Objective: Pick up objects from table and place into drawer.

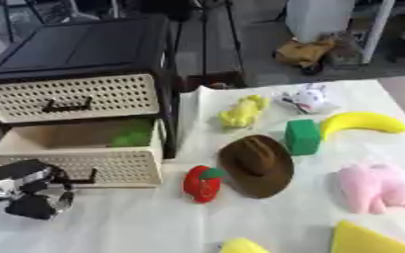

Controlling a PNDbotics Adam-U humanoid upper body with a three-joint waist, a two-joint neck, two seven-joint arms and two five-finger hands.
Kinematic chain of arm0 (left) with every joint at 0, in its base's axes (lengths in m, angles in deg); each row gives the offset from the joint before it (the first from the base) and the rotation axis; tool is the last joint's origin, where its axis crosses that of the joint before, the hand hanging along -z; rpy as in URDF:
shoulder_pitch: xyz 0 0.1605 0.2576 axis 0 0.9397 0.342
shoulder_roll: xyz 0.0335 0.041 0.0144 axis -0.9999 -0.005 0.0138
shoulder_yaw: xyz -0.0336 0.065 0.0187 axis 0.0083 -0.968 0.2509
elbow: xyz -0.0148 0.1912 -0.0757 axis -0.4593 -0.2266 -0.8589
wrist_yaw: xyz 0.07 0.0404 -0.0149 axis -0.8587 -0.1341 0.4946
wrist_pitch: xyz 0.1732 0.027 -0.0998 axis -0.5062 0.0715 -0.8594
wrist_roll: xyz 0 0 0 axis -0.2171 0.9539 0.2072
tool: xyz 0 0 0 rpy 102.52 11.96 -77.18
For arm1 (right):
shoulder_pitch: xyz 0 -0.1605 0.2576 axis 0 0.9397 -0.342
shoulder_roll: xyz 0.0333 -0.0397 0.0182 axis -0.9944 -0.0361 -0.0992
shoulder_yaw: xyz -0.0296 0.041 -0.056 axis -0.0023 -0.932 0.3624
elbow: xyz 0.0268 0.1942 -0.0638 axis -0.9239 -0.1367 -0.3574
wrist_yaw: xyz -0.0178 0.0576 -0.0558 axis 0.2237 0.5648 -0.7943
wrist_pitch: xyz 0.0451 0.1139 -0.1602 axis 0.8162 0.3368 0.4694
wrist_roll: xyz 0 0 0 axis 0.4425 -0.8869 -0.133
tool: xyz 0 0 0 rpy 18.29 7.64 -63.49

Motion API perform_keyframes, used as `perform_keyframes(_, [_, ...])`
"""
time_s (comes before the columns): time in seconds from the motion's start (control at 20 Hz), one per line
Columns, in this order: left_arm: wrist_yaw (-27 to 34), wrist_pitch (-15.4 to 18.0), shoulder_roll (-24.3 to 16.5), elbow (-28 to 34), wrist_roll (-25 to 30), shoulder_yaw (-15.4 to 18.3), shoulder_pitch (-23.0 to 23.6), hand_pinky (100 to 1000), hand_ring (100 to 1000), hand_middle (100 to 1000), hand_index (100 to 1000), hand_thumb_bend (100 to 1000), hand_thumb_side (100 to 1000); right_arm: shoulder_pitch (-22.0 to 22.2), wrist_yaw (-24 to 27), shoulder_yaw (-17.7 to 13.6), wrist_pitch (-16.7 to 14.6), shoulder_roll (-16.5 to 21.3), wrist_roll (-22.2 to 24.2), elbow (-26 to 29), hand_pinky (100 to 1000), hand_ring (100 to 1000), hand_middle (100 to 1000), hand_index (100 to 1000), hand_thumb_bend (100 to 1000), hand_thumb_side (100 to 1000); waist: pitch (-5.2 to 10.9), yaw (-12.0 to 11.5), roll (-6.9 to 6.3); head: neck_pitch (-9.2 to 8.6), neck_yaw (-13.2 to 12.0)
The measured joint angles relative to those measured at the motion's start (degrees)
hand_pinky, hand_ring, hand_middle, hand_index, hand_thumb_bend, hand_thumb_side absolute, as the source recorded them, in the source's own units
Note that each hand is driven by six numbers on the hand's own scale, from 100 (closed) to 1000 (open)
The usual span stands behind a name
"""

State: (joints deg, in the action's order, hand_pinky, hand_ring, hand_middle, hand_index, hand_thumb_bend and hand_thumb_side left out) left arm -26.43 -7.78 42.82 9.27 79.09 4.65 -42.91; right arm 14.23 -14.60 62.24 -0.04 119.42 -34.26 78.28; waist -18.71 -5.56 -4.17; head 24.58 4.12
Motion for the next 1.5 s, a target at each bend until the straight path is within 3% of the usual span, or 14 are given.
perform_keyframes(1.5, [1.0, -2.9, -1.2, 13.1, -1.9, 2.4, 8.8, 300, 149, 172, 651, 100, 462, 1.4, -0.9, -0.4, -0.4, -1.0, -1.3, 0.0, 801, 939, 850, 894, 100, 1000, 0.12, -1.3, -0.12, -0.03, 0.0])
